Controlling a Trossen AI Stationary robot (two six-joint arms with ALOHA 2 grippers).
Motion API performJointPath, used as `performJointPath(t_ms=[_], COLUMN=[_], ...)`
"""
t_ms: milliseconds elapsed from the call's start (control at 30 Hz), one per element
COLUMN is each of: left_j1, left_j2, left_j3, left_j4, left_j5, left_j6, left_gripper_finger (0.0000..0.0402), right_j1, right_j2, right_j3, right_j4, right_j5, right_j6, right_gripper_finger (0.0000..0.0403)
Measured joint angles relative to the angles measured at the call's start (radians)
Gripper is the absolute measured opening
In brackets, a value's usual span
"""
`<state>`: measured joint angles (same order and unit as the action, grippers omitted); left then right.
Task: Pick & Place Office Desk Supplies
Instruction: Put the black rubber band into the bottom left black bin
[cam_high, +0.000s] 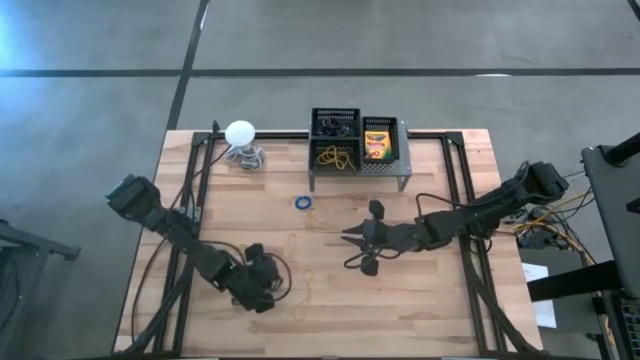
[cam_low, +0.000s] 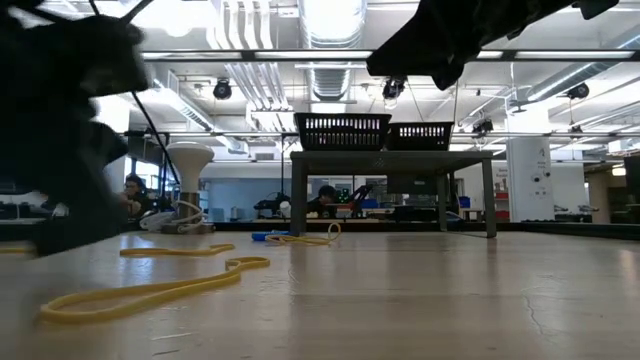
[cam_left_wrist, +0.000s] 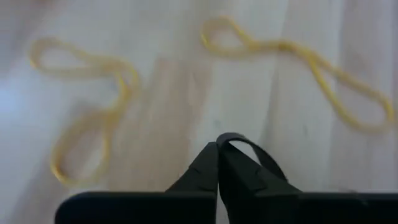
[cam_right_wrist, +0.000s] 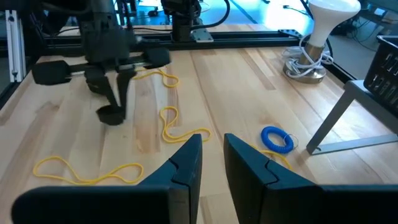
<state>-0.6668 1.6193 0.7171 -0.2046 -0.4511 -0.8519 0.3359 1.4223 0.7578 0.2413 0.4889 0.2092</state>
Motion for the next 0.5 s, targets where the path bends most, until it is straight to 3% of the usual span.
performJointPath(t_ms=[167,267,400,500], left_j1=[0.105,0.180,0.263,0.303], left_j2=[0.000,0.000,0.000,0.000], left_j3=[0.077,0.127,0.160,0.177], left_j4=[0.009,0.073,0.231,0.342], left_j5=[-0.091,-0.096,-0.100,-0.100], left_j6=[0.144,0.299,0.500,0.610], left_gripper_finger=[0.0004,0.0004,0.0003,0.0002], right_j1=[0.000,-0.013,-0.031,-0.037], right_j2=[0.002,0.003,0.003,0.003], right_j3=[-0.006,-0.009,-0.012,-0.024], right_j4=[0.000,0.002,0.003,0.015], right_j5=[-0.010,-0.098,-0.214,-0.224], right_j6=[0.013,0.031,0.071,0.079], right_gripper_finger=[0.0063,0.0068,0.0097,0.0131])
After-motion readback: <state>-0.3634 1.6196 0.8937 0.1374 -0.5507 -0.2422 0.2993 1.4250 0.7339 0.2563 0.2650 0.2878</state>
